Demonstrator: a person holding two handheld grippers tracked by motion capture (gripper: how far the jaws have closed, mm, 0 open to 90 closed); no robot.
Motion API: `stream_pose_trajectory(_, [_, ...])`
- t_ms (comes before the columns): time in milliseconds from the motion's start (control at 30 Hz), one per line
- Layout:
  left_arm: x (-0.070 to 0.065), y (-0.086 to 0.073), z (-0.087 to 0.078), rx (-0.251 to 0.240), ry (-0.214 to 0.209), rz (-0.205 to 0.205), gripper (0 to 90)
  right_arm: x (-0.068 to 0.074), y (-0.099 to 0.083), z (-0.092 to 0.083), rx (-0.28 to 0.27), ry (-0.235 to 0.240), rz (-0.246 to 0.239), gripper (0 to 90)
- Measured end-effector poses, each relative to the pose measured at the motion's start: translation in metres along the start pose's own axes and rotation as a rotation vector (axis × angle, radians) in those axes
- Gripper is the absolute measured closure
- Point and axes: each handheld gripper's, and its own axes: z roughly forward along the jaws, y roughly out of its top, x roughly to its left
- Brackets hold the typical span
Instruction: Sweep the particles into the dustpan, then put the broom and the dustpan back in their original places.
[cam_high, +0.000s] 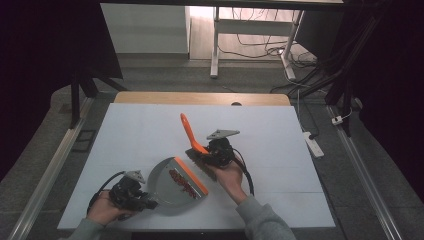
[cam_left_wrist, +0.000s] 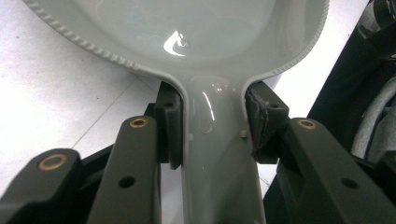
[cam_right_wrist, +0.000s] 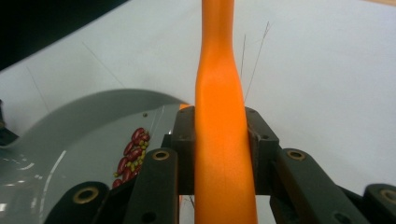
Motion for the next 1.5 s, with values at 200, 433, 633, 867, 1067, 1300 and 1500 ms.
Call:
stream_pose_trajectory(200, [0.001, 0.0, 0.001, -0.018, -0.001, 0.002, 61.4, -0.01, 0.001, -0.018, -0.027, 0.016, 0.026, 70.7])
stream_pose_trajectory(433, [0.002, -0.001, 0.0, -0.053, 0.013, -0.008, 61.4, -0.021, -0.002, -0.034, -0.046, 0.046, 0.044, 70.7])
stream_pose_trajectory(633, [0.005, -0.003, -0.005, -0.104, 0.022, -0.048, 61.4, -0.026, -0.007, -0.047, -0.052, 0.048, 0.038, 70.7])
stream_pose_trajectory(867, [0.006, -0.004, -0.006, -0.132, 0.041, -0.079, 61.5, -0.033, -0.013, -0.061, -0.045, 0.039, 0.031, 70.7])
stream_pose_trajectory(1067, [0.007, -0.007, -0.007, -0.166, 0.07, -0.13, 61.4, -0.035, -0.019, -0.073, -0.039, 0.058, 0.015, 70.6])
stream_pose_trajectory(1300, [0.004, -0.01, -0.006, -0.206, 0.105, -0.191, 61.4, -0.04, -0.029, -0.085, -0.009, 0.069, 0.009, 70.6])
stream_pose_trajectory(1500, [0.002, -0.014, -0.008, -0.238, 0.14, -0.251, 61.4, -0.047, -0.039, -0.098, 0.008, 0.058, 0.014, 70.7])
